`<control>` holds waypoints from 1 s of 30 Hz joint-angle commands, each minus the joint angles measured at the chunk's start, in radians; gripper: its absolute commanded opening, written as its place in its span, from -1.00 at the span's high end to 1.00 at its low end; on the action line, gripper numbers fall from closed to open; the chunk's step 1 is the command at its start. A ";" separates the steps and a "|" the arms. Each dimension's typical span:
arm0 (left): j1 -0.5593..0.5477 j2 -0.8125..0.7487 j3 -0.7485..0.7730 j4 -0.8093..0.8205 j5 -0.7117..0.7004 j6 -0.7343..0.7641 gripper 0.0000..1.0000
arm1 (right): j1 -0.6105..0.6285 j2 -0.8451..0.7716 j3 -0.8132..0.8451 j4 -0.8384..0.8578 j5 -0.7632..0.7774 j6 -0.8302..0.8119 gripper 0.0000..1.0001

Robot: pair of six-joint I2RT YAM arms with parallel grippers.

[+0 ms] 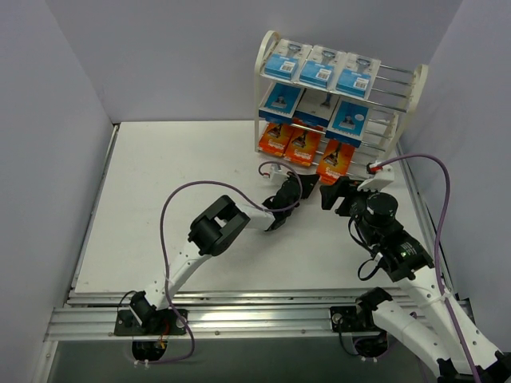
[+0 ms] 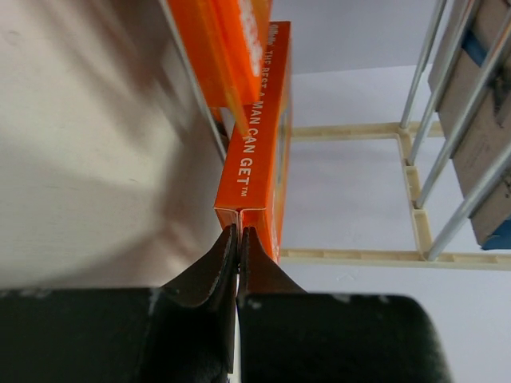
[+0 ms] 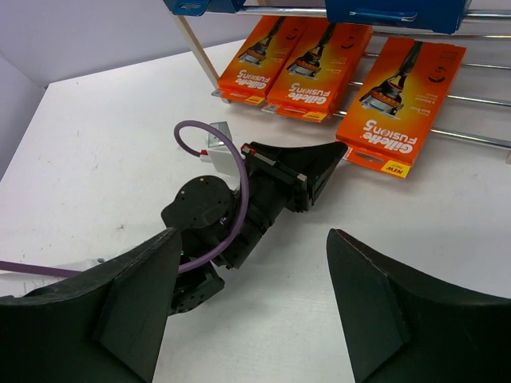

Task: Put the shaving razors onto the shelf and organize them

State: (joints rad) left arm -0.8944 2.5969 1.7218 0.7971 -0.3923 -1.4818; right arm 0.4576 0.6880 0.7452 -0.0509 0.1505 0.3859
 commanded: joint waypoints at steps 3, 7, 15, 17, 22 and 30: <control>-0.005 0.038 0.061 0.030 -0.037 -0.021 0.95 | -0.005 -0.008 -0.007 0.042 -0.006 0.004 -0.39; -0.005 0.054 0.070 0.033 -0.043 -0.029 0.95 | -0.005 -0.008 -0.009 0.042 -0.006 0.005 -0.39; -0.003 0.074 0.082 0.056 -0.051 -0.051 0.95 | -0.005 -0.002 -0.009 0.042 -0.005 0.005 -0.40; -0.003 0.075 0.085 0.059 -0.053 -0.051 0.95 | -0.005 -0.002 -0.009 0.042 -0.005 0.004 -0.40; 0.002 0.084 0.110 0.050 -0.054 -0.043 0.95 | -0.005 -0.002 -0.010 0.042 -0.005 0.004 -0.40; 0.011 0.098 0.145 0.030 -0.054 -0.031 0.95 | -0.007 0.001 -0.012 0.042 -0.005 0.004 -0.41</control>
State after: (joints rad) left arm -0.8925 2.6797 1.8187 0.8185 -0.4194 -1.5238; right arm 0.4576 0.6880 0.7429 -0.0486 0.1490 0.3927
